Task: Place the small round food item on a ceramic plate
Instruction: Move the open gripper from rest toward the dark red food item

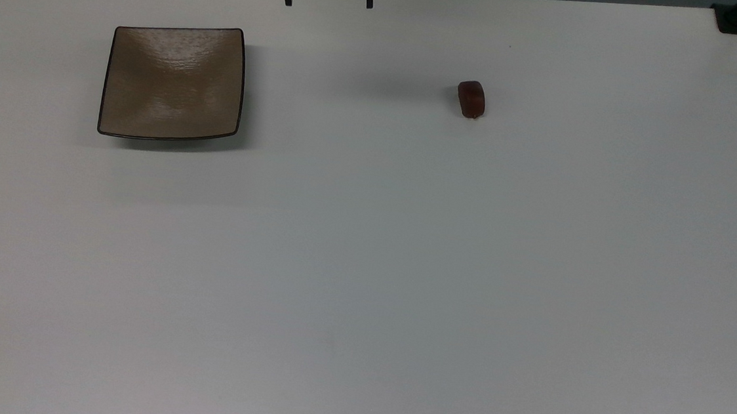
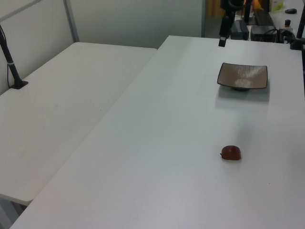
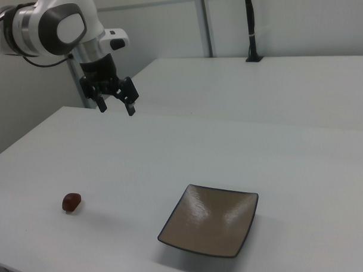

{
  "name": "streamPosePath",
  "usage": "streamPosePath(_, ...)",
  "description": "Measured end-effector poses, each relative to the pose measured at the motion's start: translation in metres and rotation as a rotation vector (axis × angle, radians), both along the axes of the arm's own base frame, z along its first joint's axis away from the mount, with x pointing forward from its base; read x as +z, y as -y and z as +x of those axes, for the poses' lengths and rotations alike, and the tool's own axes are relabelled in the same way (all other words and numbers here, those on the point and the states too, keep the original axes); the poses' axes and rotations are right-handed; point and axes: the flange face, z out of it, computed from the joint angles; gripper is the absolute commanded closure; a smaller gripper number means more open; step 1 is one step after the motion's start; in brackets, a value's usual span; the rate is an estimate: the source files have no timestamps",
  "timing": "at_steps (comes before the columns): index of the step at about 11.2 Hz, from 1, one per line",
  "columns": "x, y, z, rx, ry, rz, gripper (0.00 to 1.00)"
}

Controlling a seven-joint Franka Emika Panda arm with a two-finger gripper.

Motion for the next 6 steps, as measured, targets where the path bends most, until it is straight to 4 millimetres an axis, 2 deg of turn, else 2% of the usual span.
streamPosePath(6, -0.0042, -0.0028, 0.0015, 0.004, -0.007, -0.001, 0.0)
